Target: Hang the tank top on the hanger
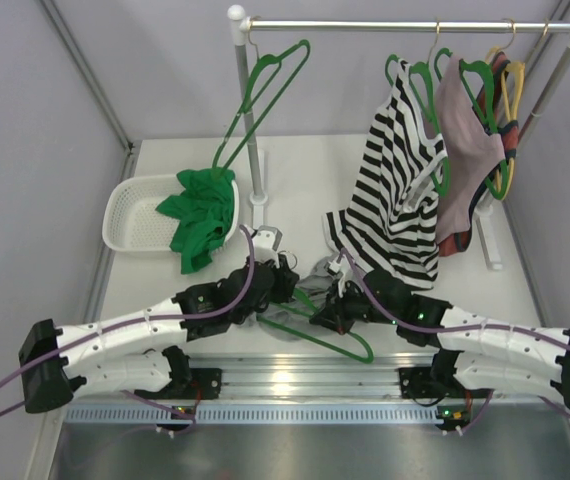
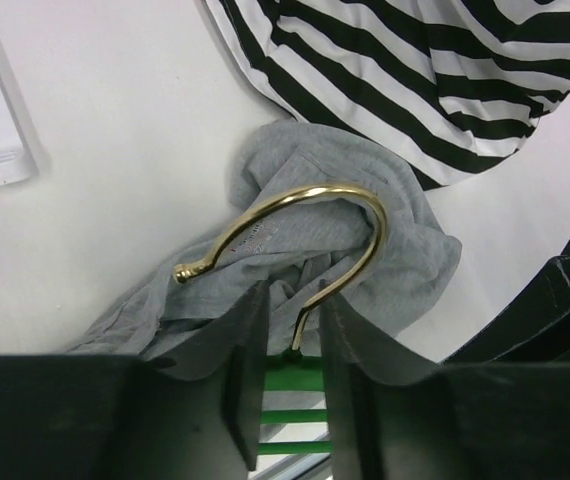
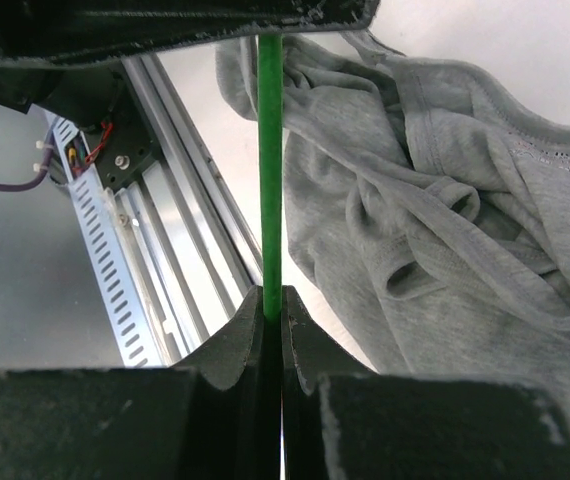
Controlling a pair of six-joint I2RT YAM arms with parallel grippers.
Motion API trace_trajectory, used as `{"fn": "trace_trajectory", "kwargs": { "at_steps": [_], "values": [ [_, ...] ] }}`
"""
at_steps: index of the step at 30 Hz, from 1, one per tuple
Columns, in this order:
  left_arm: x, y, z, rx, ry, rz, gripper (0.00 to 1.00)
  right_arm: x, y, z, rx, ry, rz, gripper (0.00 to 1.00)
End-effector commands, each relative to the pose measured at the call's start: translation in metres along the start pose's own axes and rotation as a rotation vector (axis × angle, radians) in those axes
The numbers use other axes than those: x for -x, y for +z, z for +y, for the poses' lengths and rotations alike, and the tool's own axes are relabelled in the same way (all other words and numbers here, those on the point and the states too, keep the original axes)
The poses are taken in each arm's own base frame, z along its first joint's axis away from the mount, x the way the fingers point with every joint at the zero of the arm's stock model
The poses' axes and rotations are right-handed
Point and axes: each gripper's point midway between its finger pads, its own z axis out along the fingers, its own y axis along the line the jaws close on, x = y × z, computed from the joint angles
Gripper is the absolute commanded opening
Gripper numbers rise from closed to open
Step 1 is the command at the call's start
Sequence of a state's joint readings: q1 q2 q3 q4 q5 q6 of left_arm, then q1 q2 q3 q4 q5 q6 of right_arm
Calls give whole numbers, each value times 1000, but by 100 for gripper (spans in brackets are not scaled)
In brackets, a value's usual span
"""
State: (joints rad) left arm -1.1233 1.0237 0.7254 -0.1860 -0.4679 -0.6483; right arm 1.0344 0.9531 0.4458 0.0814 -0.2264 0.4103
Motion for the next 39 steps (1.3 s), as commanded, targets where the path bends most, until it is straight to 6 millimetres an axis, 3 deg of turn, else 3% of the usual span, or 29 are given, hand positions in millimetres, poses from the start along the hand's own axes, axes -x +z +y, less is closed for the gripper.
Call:
{"fn": "trace_trajectory", "kwargs": {
  "at_steps": [1,6,13,15,18,22,25,26,29,39],
  "values": [
    [9,1,-7,-34,-22,-37,29,28,5,13,30,-50,-91,0],
    [10,0,-4,-24,1,-41,1,23,7,4,-27,-35,-56,3],
    [7,-2,0,-15,36,-37,0,35,-1,-8,-143,4,-56,32],
    [9,-3,1,-17,41,-44,0,37,-8,-11,-183,18,-49,45],
    [10,-5,2,-17,50,-46,0,62,-24,-19,-284,66,-118,54],
    [7,-7,3,-30,55,-40,0,86,-52,-31,-425,100,-175,56],
    [3,-8,5,-34,64,-36,0,88,-58,-45,-499,118,-160,52],
    [2,-8,6,-32,64,-35,0,81,-56,-51,-522,125,-129,44],
    [-1,-10,8,-34,67,-31,0,67,-49,-67,-565,162,-69,35],
    [-2,-11,10,-33,61,-29,0,66,-23,-99,-718,140,21,34]
  ]
}}
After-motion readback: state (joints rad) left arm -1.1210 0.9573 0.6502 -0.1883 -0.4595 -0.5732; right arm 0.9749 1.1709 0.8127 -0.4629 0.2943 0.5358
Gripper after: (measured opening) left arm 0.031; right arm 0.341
